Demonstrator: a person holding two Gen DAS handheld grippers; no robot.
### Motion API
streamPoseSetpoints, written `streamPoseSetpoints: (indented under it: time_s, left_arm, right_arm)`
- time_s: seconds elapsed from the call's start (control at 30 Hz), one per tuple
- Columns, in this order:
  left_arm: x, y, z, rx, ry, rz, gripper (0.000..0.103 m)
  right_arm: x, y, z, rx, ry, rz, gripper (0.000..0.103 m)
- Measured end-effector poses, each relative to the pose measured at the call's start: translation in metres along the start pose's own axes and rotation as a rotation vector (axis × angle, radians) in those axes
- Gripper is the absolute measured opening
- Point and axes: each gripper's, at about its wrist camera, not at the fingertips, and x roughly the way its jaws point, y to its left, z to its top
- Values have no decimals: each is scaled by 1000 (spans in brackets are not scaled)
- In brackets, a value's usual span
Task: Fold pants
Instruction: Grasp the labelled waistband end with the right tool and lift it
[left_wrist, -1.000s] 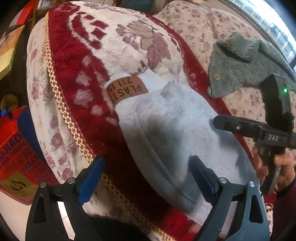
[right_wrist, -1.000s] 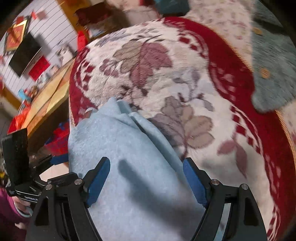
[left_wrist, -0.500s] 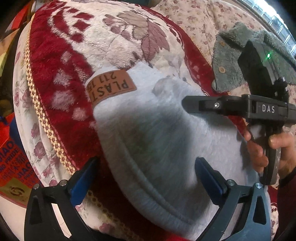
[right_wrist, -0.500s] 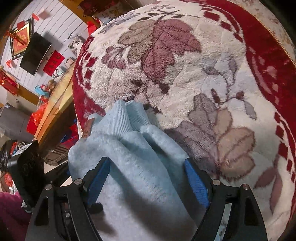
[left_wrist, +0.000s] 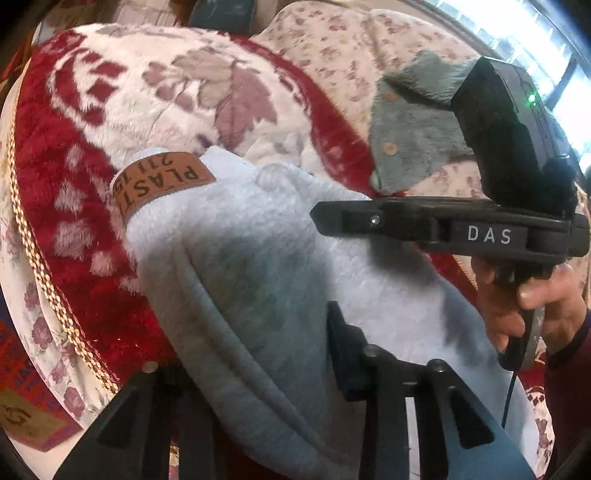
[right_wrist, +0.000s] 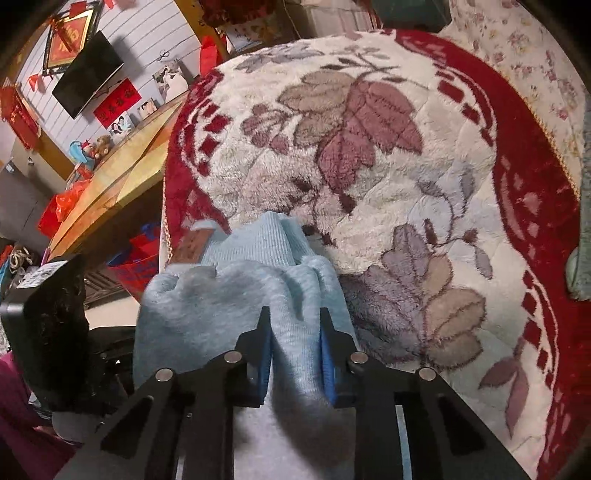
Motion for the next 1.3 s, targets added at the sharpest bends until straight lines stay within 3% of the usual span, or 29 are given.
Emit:
streamPoseSetpoints:
  time_s: [0.1,0.3,0.4,0.43,0.5,0.53,0.6,0.67,0.83,0.87,0.93,1.0,1.07,1.1,1.3]
  left_arm:
    - [-7,2,1,-22,-8,-40,29]
    - [-13,-4,2,-6,-24,-39,28]
    - [-9,3,2,-51,6,-50,28]
    - [-7,6,0,-60,16,-46,29]
    - [-2,11,-3,-74,37,-41,29]
    - [-1,12,-4,-72,41,-40,29]
    - [0,13,-5,-62,51,-38,31]
    - [4,16,-5,-73,72,-20,42]
    - [14,27,-4,-137,107,-45,60]
    - [15,24,-4,-128,109,-45,63]
    - [17,15,-5,-74,108,-9,65]
    - [16,7,-5,-32,87,10,56]
    - [12,7,-5,-30,68,-15,37]
    - [9,8,-3,-33,56,-29,35]
    - [-31,-28,8,80,-62,-18,29]
  right_arm:
    - [-10,4,0,-4,-12,2,21]
    - [-19,14,0,-18,-17,-25,21]
    - [-17,3,1,57,-6,-2,27]
    - [-13,-1,1,81,8,-4,34]
    - [-2,-8,-3,98,44,-32,81]
    - [2,-10,-5,99,56,-33,84]
    - [10,-15,-8,92,71,-46,84]
    - [15,-22,-8,95,69,-38,84]
    - [34,-31,-3,111,85,86,85]
    - [39,-29,-1,104,88,100,83]
    - [43,-23,1,82,83,126,66]
    - [40,-15,3,34,81,108,52]
    - [29,-10,4,-5,68,73,39]
    - [24,-7,5,-14,58,61,35]
    - [-27,17,13,-88,-38,14,33]
